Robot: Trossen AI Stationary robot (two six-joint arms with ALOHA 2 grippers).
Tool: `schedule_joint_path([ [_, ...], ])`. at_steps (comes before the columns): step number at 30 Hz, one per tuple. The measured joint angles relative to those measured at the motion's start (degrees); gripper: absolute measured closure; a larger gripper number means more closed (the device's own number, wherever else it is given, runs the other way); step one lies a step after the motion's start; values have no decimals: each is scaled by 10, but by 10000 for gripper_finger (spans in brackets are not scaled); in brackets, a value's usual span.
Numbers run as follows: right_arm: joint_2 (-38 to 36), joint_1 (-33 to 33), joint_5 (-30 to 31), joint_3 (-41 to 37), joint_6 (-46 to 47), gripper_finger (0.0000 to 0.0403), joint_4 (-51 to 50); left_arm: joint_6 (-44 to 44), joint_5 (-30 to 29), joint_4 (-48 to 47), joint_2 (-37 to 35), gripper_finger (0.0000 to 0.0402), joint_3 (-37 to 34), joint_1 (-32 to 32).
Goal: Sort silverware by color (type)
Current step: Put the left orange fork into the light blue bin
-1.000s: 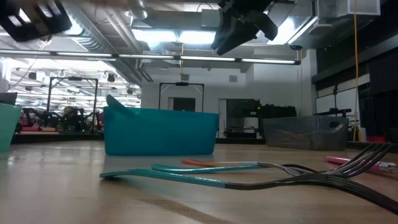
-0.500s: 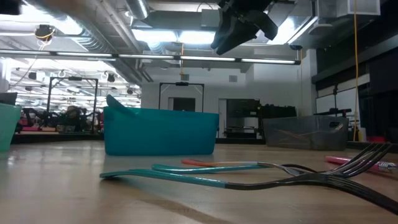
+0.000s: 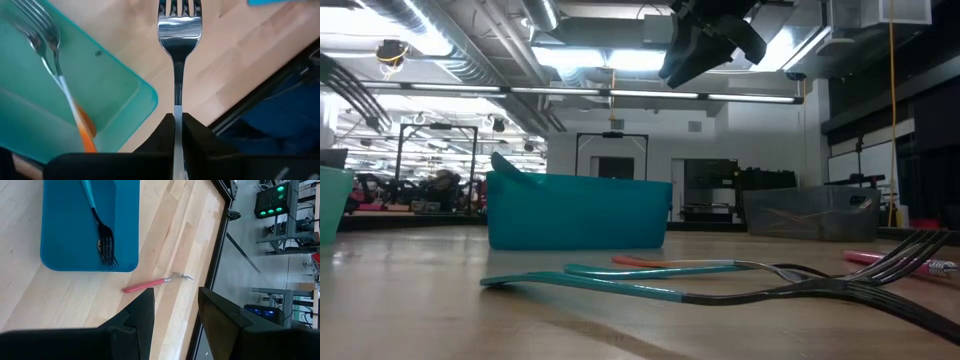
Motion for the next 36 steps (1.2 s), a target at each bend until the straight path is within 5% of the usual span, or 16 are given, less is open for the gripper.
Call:
schedule_joint_path([
  [19,0,0,0,0,3,258,0,-233,0,-107,0,394,0,-49],
  [26,0,0,0,0,3,258,0,-238,1,-132,0,394,0,-57],
  [32,0,0,0,0,3,258,0,-239,81,-195,0,394,0,-57],
  [36,0,0,0,0,3,258,0,-238,84,-208,5,394,1,-57],
])
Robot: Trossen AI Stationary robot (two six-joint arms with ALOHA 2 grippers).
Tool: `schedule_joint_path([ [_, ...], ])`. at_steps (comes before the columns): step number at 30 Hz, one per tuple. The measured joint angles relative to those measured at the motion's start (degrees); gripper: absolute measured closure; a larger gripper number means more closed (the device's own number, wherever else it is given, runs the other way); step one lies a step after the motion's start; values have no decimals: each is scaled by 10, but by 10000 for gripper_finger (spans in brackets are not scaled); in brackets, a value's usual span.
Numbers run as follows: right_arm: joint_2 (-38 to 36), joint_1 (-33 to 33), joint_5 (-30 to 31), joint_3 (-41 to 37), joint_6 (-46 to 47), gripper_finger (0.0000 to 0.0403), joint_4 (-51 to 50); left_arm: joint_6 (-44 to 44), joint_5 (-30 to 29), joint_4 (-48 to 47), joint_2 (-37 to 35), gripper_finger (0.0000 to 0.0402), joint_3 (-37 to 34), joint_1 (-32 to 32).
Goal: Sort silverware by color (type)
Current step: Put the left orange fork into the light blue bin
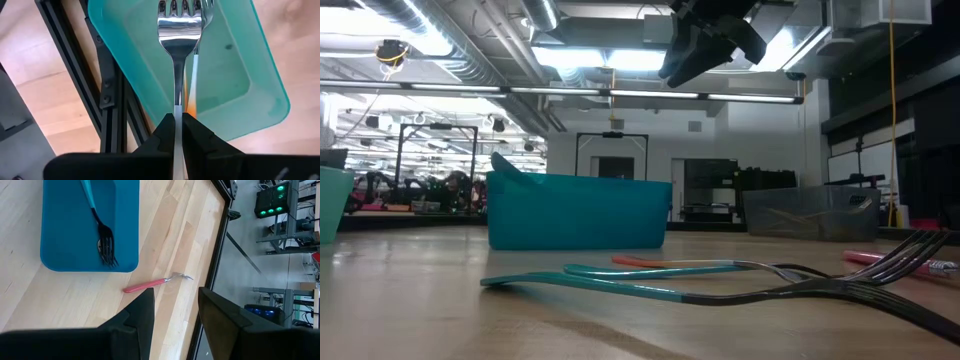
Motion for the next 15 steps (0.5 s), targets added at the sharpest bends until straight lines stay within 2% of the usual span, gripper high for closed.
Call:
schedule_joint_path([
  [15,0,0,0,0,0,258,0,5,-1,17,100,392,0,1],
])
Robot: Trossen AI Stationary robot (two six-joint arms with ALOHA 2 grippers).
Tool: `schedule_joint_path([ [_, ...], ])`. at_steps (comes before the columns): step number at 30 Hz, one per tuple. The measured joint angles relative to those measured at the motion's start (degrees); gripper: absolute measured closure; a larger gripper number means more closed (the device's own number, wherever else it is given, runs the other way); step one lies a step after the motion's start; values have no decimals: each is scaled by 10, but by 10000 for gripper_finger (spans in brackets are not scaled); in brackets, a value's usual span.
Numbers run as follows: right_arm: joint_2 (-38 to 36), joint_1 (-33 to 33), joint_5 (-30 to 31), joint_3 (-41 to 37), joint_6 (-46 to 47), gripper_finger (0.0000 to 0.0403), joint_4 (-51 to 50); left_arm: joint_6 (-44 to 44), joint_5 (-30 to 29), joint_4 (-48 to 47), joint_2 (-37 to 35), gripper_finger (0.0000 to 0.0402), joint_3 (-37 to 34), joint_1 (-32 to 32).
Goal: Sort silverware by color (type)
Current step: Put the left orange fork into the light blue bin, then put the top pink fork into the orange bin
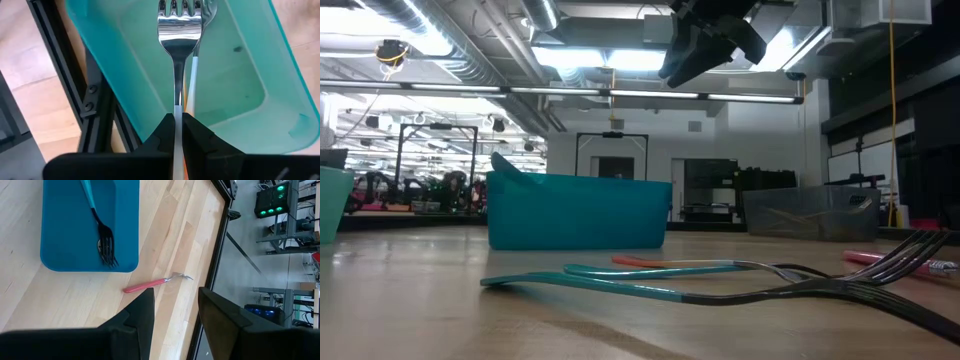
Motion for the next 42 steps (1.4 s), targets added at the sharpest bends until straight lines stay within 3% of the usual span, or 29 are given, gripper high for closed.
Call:
schedule_joint_path([
  [17,0,0,0,0,0,258,0,0,1,1,55,390,0,0],
  [30,0,0,0,0,0,258,0,15,2,2,55,323,0,4],
  [42,0,-4,-1,0,0,258,0,15,-13,2,42,311,10,4],
])
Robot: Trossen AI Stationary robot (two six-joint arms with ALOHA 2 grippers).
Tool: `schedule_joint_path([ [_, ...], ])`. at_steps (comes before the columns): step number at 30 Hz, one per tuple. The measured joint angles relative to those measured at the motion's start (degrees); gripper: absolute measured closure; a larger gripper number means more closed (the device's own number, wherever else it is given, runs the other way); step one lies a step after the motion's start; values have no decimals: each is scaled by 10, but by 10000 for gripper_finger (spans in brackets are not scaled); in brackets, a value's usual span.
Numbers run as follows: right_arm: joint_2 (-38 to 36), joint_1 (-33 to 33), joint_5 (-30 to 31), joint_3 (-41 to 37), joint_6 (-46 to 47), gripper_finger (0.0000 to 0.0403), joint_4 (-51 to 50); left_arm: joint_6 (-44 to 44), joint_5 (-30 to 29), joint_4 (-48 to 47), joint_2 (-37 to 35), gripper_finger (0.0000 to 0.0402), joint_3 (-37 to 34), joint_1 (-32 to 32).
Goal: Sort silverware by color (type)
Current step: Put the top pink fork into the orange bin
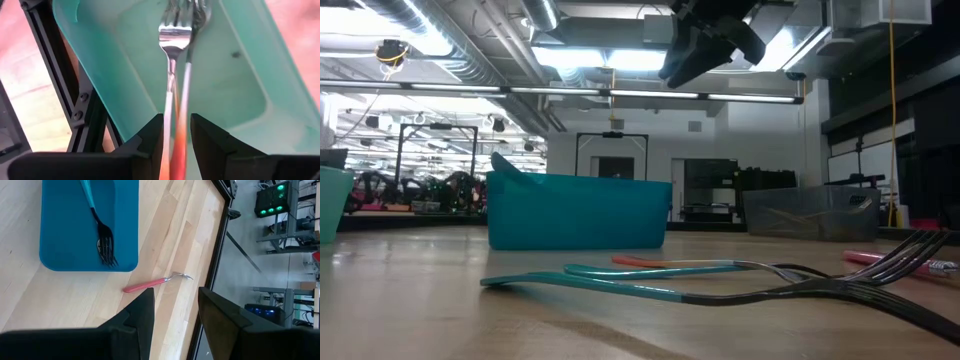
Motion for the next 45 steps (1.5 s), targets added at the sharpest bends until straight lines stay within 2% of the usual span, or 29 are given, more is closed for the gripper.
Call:
schedule_joint_path([
  [4,0,-16,-5,0,0,258,0,0,-7,-2,-23,311,21,0],
  [8,0,-49,-49,0,8,258,2,0,-55,-3,-42,311,51,0],
  [11,0,-81,-105,0,27,258,13,1,-129,-3,-55,311,71,0],
  [16,0,-134,-201,0,80,258,43,10,-288,-12,-72,311,86,15],
  [19,0,-159,-239,0,104,258,46,68,-364,-12,-84,311,86,38],
  [21,0,-172,-256,0,116,258,45,120,-393,-11,-94,311,86,59],
  [27,4,-189,-269,0,156,258,44,296,-410,-12,-126,311,86,144],
  [35,48,-191,-269,1,163,258,54,545,-410,-11,-167,311,86,276],
  [38,72,-191,-267,1,179,258,80,617,-402,-9,-179,311,86,326],
  [45,126,-196,-208,0,230,258,189,752,-398,-10,-189,311,86,428],
])
